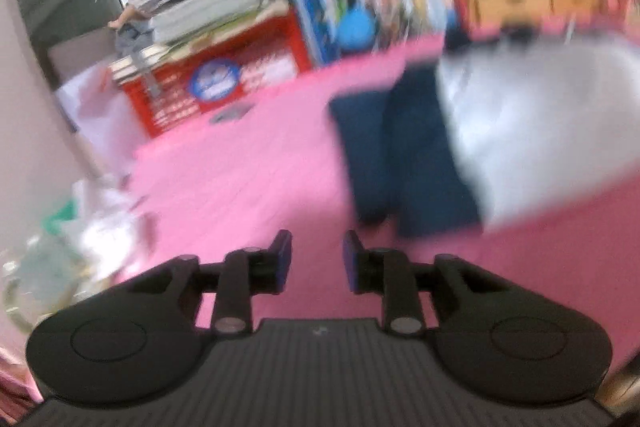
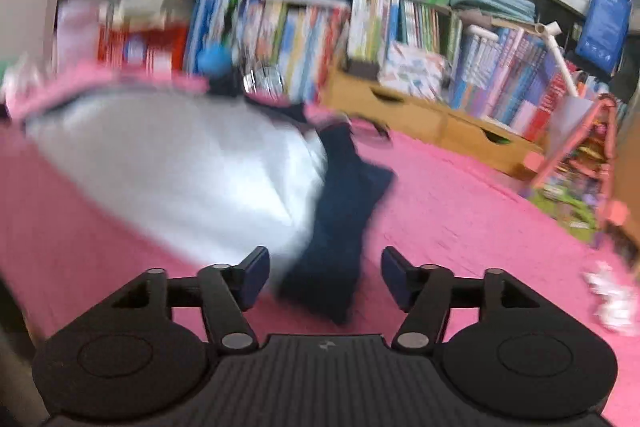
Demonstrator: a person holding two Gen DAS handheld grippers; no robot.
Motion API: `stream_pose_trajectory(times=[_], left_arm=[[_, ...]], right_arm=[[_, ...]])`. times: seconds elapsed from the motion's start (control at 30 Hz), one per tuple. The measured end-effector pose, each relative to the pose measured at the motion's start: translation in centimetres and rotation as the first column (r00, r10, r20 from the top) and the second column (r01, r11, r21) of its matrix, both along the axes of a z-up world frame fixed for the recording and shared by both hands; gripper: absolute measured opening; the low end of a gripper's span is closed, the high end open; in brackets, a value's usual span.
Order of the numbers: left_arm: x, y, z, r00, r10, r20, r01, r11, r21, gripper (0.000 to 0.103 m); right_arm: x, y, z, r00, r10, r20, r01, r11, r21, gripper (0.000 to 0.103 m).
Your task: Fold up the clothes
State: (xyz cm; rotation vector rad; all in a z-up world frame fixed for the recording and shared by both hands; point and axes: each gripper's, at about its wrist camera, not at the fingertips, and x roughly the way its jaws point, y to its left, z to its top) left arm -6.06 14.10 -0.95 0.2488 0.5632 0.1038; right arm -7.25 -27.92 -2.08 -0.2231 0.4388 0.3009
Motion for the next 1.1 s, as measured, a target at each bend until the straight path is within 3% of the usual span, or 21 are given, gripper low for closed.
stream_pose_trajectory(times=[0.1, 0.17, 0.27, 0.33, 0.43, 0.47, 0.6, 0.73, 0.8, 0.87, 0.9, 1.0, 1.1], left_arm=[[2.2, -3.4, 1.7, 0.996, -0.059, 0.073, 0.063, 0.996, -0.061, 0.037], [3.5, -6.3, 2.2, 0.988, -0.093, 0.122, 0.1, 0.993, -0.058, 0.045], [5.0, -10.7, 1.8, 0.974, -0.158, 0.161, 0.162, 0.987, -0.016, 0.045], [6.1, -12.2, 1.0, 0.973, -0.175, 0.154, 0.177, 0.984, -0.002, 0.045], [7.8, -14.1, -0.4, 0.975, -0.178, 0.132, 0.177, 0.984, 0.021, 0.044], [8.4, -14.1, -0.9, 0.98, -0.162, 0.117, 0.158, 0.987, 0.039, 0.044], [10.4, -13.0, -3.1, 0.996, -0.075, 0.047, 0.068, 0.988, 0.14, 0.045], [11.0, -10.6, -2.9, 1.0, -0.028, 0.014, 0.027, 0.998, 0.065, 0.047], [11.1, -10.5, -2.9, 1.0, -0.029, 0.007, 0.028, 0.997, 0.075, 0.047], [11.1, -11.1, -3.0, 0.999, -0.033, 0.006, 0.032, 0.992, 0.122, 0.047], [11.1, -11.4, -3.1, 0.999, -0.037, 0.006, 0.035, 0.988, 0.148, 0.047], [11.2, -11.4, -3.2, 0.999, -0.044, 0.006, 0.042, 0.983, 0.179, 0.048], [11.3, -10.8, -3.2, 0.999, -0.035, 0.004, 0.034, 0.983, 0.178, 0.051]], right_arm=[[2.0, 4.3, 0.6, 0.999, 0.028, 0.033, -0.031, 0.996, 0.086, 0.08], [3.0, 7.3, 0.9, 0.997, 0.062, 0.046, -0.067, 0.991, 0.113, 0.08], [3.8, 11.3, 1.1, 0.992, 0.102, 0.069, -0.109, 0.989, 0.098, 0.079], [4.3, 12.8, 0.9, 0.992, 0.119, 0.045, -0.123, 0.985, 0.117, 0.076], [5.3, 13.3, 0.5, 0.992, 0.126, -0.021, -0.12, 0.976, 0.182, 0.053], [5.6, 13.3, 0.4, 0.991, 0.125, -0.043, -0.114, 0.973, 0.203, 0.051], [6.4, 12.3, 0.3, 0.99, 0.123, -0.073, -0.099, 0.959, 0.265, 0.051], [7.1, 12.1, 0.2, 0.988, 0.123, -0.098, -0.091, 0.955, 0.283, 0.052], [7.1, 12.9, 0.2, 0.987, 0.136, -0.08, -0.115, 0.967, 0.228, 0.054], [6.3, 15.3, 0.2, 0.987, 0.162, 0.018, -0.162, 0.987, 0.018, 0.054], [5.7, 16.7, 0.2, 0.98, 0.185, 0.076, -0.176, 0.978, -0.111, 0.055], [4.5, 19.7, -1.0, 0.926, 0.309, 0.219, -0.184, 0.872, -0.453, 0.058], [5.4, 20.6, -2.8, 0.877, 0.424, 0.227, -0.183, 0.73, -0.658, 0.058]])
